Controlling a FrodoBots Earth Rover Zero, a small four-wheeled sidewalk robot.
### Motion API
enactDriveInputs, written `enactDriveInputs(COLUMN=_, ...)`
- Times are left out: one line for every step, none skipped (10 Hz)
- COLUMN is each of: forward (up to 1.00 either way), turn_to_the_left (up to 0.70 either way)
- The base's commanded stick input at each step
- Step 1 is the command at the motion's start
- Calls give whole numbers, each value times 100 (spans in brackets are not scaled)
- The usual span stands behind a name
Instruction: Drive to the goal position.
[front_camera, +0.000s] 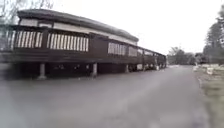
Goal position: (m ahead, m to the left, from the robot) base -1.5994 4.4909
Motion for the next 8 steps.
enactDriveInputs(forward=0, turn_to_the_left=70)
enactDriveInputs(forward=0, turn_to_the_left=70)
enactDriveInputs(forward=0, turn_to_the_left=70)
enactDriveInputs(forward=0, turn_to_the_left=70)
enactDriveInputs(forward=0, turn_to_the_left=70)
enactDriveInputs(forward=0, turn_to_the_left=70)
enactDriveInputs(forward=0, turn_to_the_left=70)
enactDriveInputs(forward=0, turn_to_the_left=70)
